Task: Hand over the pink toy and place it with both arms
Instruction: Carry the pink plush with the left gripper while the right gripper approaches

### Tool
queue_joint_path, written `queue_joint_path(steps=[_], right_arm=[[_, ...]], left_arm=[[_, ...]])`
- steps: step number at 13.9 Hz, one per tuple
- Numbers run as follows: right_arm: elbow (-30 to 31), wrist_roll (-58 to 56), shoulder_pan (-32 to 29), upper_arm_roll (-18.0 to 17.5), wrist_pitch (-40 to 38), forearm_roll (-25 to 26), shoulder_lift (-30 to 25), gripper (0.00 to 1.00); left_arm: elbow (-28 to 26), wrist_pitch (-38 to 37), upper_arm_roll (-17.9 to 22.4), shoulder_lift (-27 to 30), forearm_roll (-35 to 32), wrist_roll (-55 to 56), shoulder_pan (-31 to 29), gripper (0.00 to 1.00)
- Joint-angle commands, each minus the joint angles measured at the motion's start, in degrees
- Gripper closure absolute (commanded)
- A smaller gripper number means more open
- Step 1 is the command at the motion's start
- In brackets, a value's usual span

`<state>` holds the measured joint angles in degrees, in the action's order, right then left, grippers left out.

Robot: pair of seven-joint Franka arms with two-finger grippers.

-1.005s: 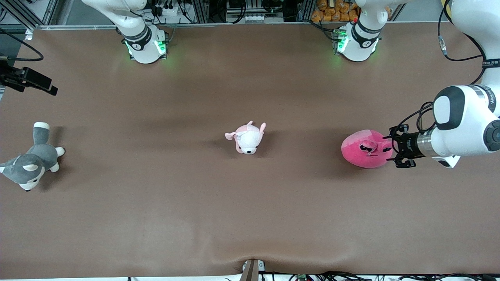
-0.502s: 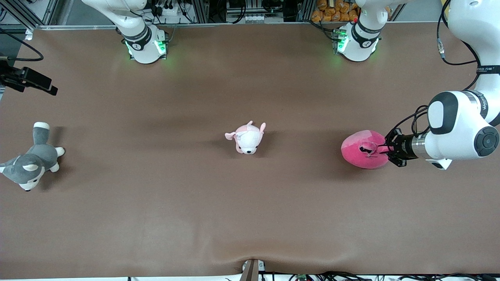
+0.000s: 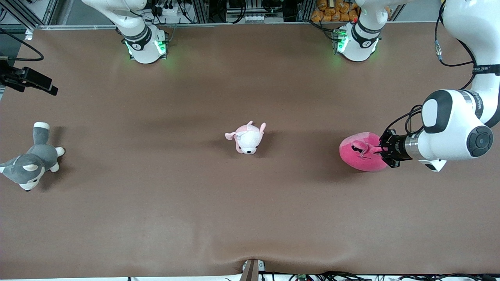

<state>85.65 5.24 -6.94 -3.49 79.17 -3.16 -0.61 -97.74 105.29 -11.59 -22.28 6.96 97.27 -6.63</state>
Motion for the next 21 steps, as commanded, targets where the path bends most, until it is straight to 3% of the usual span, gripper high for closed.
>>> queue_joint_path(steps=[1, 4, 7, 9, 11, 14, 18, 21], right_arm=[[-1.4, 0.2, -0.1, -0.2, -0.9, 0.0, 0.5, 0.00], [-1.3, 0.2, -0.2, -0.2, -0.9, 0.0, 0.5, 0.00], [-1.3, 0.2, -0.1, -0.2, -0.8, 0.0, 0.7, 0.00], [-1.4, 0.3, -0.1, -0.3, -0.4, -0.1, 1.0, 0.00], [-1.4, 0.3, 0.1, -0.4, -0.2, -1.0, 2.6, 0.00], [-1.4, -1.1, 2.6, -0.6, 1.5, -2.6, 6.5, 0.00], [-3.2, -2.6, 11.0, -0.6, 5.0, -3.5, 9.5, 0.00], [-3.3, -3.0, 13.5, -0.6, 11.3, -12.6, 10.5, 0.00]], left_arm=[[5.9, -5.9, -2.2, 1.2, 1.9, 2.1, -0.3, 1.00], [12.0, -8.4, -4.3, 1.9, 4.6, 5.4, -0.1, 1.00], [16.0, -10.2, -6.7, 2.8, 11.4, 8.1, -0.4, 1.00], [16.9, -11.1, -8.0, 4.3, 12.3, 11.1, 0.0, 1.00], [17.7, -11.0, -12.3, 4.3, 14.7, 15.9, -0.5, 1.00], [22.4, -10.2, -14.3, 3.3, 14.8, 25.1, 2.7, 1.00], [22.9, -4.7, -14.5, 3.3, 14.9, 31.1, 9.4, 1.00], [23.6, 5.1, -14.5, 1.5, 15.0, 42.1, 16.4, 1.00]])
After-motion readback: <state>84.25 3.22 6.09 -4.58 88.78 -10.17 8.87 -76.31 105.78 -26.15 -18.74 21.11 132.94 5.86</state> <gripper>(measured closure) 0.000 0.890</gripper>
